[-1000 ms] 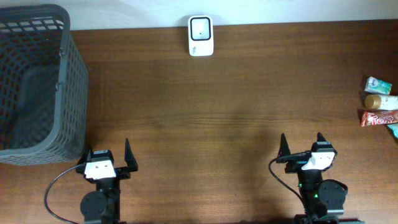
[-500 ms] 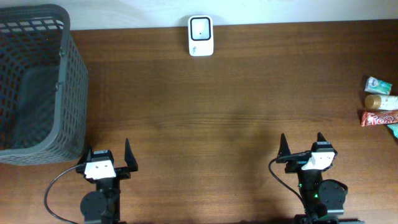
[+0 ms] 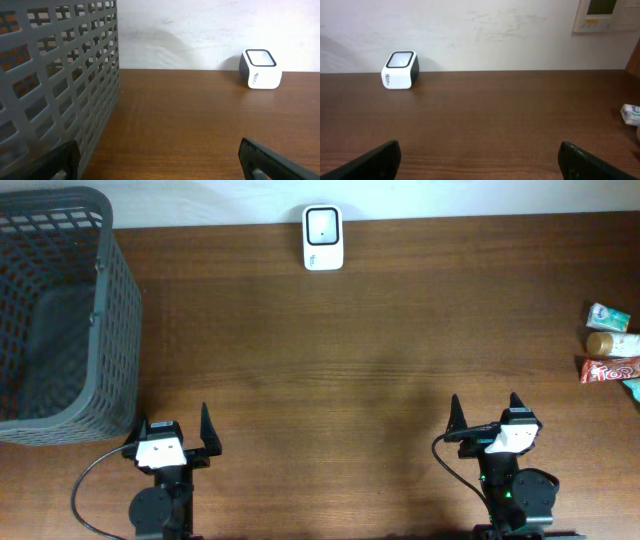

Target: Scan the item barcode

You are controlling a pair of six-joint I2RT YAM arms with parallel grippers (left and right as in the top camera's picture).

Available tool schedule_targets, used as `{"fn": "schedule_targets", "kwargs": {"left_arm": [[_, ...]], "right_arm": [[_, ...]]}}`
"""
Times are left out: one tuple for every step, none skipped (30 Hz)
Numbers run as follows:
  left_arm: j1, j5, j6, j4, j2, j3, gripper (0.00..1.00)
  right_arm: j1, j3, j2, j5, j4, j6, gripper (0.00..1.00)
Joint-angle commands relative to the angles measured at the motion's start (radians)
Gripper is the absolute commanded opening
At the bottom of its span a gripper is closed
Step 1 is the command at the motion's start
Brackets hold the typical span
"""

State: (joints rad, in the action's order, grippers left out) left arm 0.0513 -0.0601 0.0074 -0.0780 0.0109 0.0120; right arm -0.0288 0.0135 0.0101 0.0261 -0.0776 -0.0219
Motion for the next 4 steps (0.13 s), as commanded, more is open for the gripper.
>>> {"fn": "schedule_targets", "kwargs": {"left_arm": [[-0.005, 0.003, 0.016, -0.003, -0.006, -0.003, 0.99], [-0.005, 0.003, 0.016, -0.003, -0.006, -0.003, 0.99], [-0.005, 0.003, 0.016, -0.003, -0.006, -0.003, 0.99], [-0.005, 0.003, 0.016, -0.003, -0.006, -0.003, 0.99]], "right_arm": [[0.009, -0.008, -0.006, -0.005, -0.002, 0.007, 0.99], [0.009, -0.008, -0.006, -0.005, -0.002, 0.007, 0.99], [0.009, -0.008, -0.006, -0.005, -0.002, 0.007, 0.99], [0.009, -0.008, -0.006, -0.005, -0.002, 0.007, 0.99]]}}
